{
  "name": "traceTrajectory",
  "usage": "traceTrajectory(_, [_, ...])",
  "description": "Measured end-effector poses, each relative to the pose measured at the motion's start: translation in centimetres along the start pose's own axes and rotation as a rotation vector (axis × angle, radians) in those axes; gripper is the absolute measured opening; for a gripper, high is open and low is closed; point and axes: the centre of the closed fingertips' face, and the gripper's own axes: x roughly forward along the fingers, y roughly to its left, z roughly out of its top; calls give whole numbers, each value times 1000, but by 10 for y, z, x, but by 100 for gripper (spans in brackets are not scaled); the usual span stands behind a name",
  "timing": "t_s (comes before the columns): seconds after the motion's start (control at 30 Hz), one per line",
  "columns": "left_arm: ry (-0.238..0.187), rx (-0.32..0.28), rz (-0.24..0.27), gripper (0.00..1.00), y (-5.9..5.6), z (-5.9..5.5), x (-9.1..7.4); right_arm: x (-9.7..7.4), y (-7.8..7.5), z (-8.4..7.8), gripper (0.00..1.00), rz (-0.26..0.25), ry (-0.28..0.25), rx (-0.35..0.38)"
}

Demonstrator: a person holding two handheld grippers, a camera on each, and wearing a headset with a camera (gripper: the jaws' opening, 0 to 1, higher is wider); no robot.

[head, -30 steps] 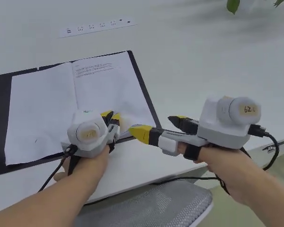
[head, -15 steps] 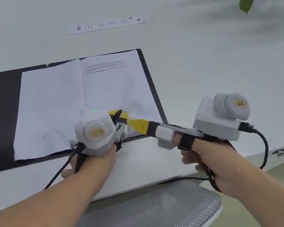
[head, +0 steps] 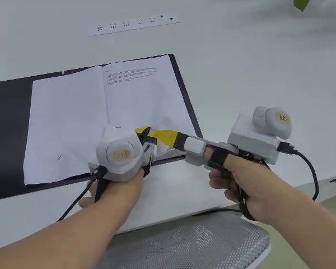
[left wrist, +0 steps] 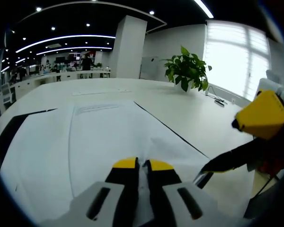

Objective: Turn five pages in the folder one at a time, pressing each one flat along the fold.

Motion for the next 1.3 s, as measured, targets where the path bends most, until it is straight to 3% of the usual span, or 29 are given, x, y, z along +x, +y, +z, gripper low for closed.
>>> traceTrajectory(0.17, [0,0,-3,7,1,0,0,7,-15,2,46,-62,-20,51])
traceTrajectory(0.27, [1,0,-3,7,1,0,-1,7,-25,5,34,-100,-45,106])
traceTrajectory(0.4, [5,-5,-4,7,1,0,-1,6,-35,5,16,-155,-56,107])
traceTrajectory(0.47, [8,-12,-4,7,1,0,-1,5,-37,5,4,-166,-59,107])
traceTrajectory(0.53, [12,-13,-5,7,1,1,-2,5,-37,4,0,-165,-62,105])
traceTrajectory(0.63, [27,-56,-7,8,2,3,-2,5,-34,3,0,-172,-67,86])
traceTrajectory(0.67, [47,-112,-10,8,1,2,-3,4,-34,4,0,-173,-68,82])
traceTrajectory(0.73, [70,-180,-28,9,1,3,-3,2,-30,6,0,-170,-79,70])
traceTrajectory(0.77, [90,-187,-51,10,0,4,-6,1,-28,7,0,-169,-81,65])
traceTrajectory(0.83, [89,-174,-62,15,-1,11,-16,-1,-21,9,0,-162,-93,43])
traceTrajectory(0.97, [22,-156,-96,20,1,33,-39,-3,-4,14,0,-138,-124,-2])
traceTrajectory(1.17, [-38,-44,-115,24,13,56,-67,-4,23,17,0,-121,-168,-75])
traceTrajectory(1.3, [-60,7,-107,26,29,66,-86,-3,48,19,0,-95,-205,-153])
